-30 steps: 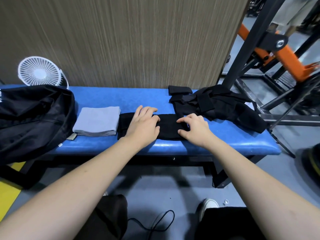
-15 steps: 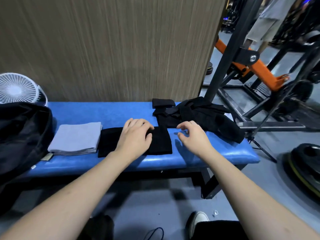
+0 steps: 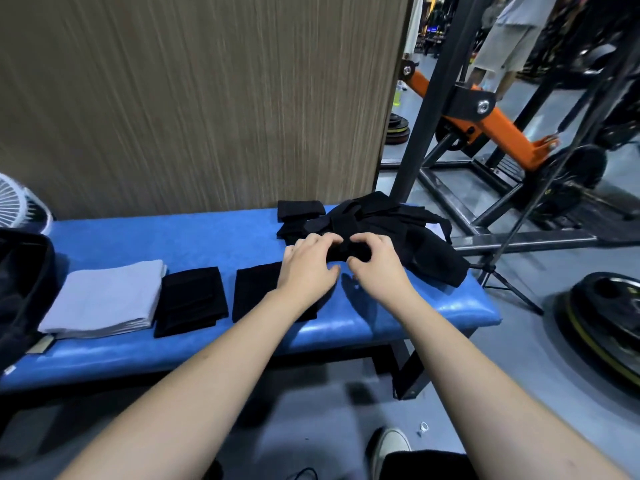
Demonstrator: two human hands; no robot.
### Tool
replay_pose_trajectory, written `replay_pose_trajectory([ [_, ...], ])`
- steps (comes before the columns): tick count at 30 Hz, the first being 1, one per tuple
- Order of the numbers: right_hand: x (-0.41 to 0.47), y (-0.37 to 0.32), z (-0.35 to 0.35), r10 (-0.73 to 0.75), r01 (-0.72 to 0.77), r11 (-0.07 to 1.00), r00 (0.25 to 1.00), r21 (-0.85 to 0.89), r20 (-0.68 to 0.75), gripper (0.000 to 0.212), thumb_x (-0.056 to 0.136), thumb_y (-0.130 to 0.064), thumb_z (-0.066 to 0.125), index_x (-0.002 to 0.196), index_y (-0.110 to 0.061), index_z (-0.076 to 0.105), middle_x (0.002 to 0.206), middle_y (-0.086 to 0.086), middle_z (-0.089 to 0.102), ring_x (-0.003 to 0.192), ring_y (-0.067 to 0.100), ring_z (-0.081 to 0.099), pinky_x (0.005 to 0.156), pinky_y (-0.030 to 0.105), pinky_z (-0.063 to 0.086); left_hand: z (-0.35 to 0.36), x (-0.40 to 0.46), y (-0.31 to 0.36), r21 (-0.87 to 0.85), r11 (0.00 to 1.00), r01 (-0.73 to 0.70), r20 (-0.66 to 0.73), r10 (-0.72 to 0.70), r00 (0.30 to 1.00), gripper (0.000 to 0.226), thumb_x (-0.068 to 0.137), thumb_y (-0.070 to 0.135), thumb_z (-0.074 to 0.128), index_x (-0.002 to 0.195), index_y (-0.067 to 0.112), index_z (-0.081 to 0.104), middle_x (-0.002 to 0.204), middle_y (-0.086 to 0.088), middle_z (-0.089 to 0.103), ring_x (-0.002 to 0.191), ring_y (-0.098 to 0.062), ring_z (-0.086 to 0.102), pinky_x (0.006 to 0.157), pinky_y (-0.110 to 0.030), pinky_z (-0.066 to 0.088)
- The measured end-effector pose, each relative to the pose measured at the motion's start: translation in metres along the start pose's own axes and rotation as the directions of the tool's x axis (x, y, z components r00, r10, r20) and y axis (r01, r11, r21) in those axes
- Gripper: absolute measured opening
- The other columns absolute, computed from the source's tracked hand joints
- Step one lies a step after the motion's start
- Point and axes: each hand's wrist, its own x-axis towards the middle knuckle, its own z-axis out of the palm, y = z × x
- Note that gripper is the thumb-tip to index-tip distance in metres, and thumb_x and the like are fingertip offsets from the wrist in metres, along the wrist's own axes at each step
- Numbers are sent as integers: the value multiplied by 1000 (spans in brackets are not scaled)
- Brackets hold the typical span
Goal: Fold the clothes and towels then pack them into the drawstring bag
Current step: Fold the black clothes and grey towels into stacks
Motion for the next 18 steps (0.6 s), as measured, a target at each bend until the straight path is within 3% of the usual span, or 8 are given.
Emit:
replay_pose_trajectory([
  [4,8,-2,1,113,-110,961,994,253,2,41,81,-16,60,120,-28,60,123,6,58,83,19,68,63,29,50,19,17,4,-24,1000,4,-18,-5,1000,55,87,26,65,138,38,47,125,3,53,117,-20,48,106,-34,30],
  [8,10,-7,-9,226,-219,803,972,554,57,38,90,-2,57,127,-11,59,103,10,67,59,13,58,45,19,41,27,23,7,-47,999,19,-64,-22,998,47,90,27,65,135,36,51,120,1,53,116,-20,48,104,-32,28],
  [11,8,-7,-12,220,-241,727,969,644,115,39,91,-2,56,130,-8,58,94,11,67,63,16,58,47,24,37,24,25,10,-99,994,56,-139,-70,988,30,94,34,61,124,34,58,114,1,58,112,-21,52,99,-34,33],
  [15,2,-12,-18,184,-233,651,972,722,147,35,94,-3,56,129,-9,57,107,13,69,70,20,66,50,29,42,10,21,13,-212,972,102,-256,-157,954,19,95,34,59,113,31,67,107,4,60,99,-18,58,90,-36,43],
  [18,-2,-10,-21,196,-236,638,970,733,142,36,95,-3,57,130,-10,54,118,16,66,79,26,72,58,33,52,-7,18,15,-364,930,49,-313,-172,934,15,94,29,62,106,28,70,103,7,58,93,-11,57,80,-27,43],
])
